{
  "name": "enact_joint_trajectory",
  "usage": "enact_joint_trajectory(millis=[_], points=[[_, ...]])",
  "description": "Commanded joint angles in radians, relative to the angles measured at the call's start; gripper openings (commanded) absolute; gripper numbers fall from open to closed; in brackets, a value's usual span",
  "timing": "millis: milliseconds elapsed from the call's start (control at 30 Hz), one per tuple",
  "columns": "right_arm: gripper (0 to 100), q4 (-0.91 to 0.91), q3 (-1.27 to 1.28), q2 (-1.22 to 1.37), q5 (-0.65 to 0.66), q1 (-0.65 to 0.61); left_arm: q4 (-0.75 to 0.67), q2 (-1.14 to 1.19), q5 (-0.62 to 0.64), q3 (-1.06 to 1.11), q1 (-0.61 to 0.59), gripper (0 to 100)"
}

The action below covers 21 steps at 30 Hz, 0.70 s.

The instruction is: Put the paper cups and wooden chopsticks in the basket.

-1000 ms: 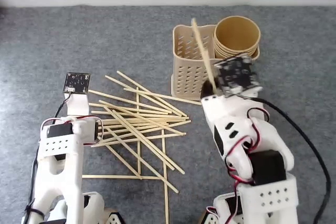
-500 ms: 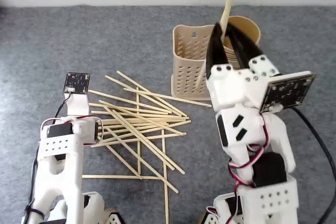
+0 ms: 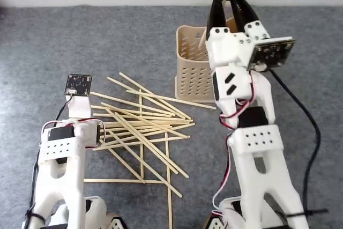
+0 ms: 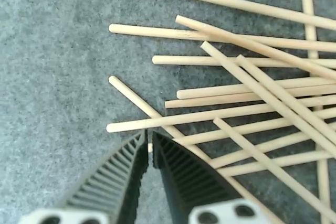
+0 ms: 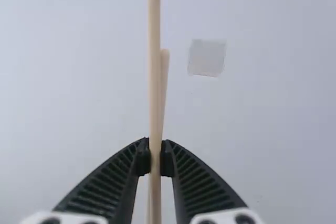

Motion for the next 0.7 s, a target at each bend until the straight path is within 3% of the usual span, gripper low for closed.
enact_joint_trajectory(millis=[0, 433, 667], points=[[0.8, -0.033, -0.078, 0.033, -0.012, 0.005, -0.017, -0.028, -0.003, -0.031, 0.003, 1], [1.7, -0.039, -0.075, 0.317, -0.015, -0.024, -0.017, -0.028, -0.003, -0.031, 0.003, 1], [21.7, 0.031, -0.072, 0.315, -0.014, -0.019, -0.017, -0.028, -0.003, -0.031, 0.005, 1]])
